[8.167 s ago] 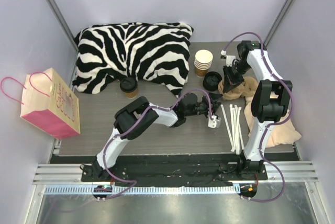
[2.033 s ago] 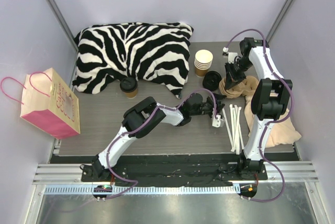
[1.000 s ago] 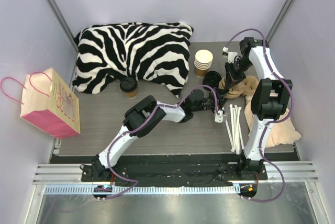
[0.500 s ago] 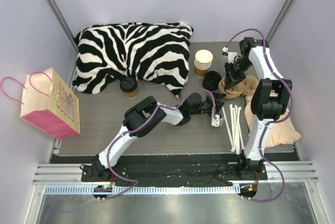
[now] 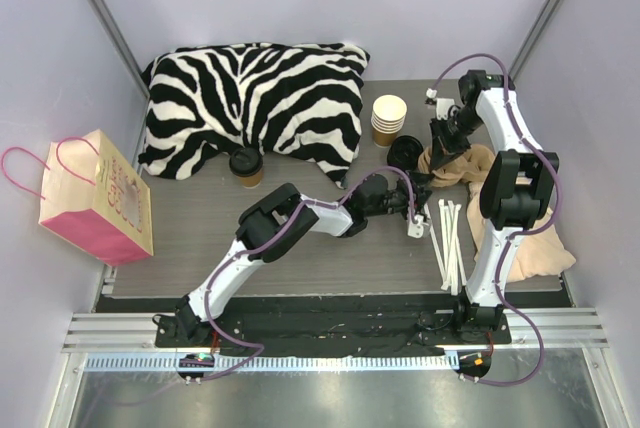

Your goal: Pack the takeout coffee

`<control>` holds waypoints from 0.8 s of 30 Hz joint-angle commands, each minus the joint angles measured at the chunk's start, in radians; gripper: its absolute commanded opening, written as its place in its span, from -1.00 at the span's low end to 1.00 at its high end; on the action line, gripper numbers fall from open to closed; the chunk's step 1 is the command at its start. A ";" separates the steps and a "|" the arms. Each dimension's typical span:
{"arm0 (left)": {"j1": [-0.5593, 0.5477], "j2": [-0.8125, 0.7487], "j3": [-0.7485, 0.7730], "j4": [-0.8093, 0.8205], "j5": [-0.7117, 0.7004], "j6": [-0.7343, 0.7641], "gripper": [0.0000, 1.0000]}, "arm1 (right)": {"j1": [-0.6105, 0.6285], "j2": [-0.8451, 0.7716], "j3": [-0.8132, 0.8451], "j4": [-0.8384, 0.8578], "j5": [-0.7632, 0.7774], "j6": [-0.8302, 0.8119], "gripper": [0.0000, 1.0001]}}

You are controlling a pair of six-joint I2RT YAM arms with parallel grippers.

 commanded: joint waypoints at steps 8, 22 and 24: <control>0.005 0.058 0.058 -0.003 -0.017 -0.008 0.01 | -0.004 -0.110 0.077 -0.168 0.010 -0.027 -0.98; -0.003 0.082 0.095 -0.038 -0.028 -0.030 -0.04 | -0.007 -0.165 0.071 -0.168 0.046 -0.026 -0.98; -0.003 0.092 0.110 -0.052 -0.032 -0.037 -0.06 | -0.007 -0.170 0.072 -0.169 0.054 -0.027 -0.98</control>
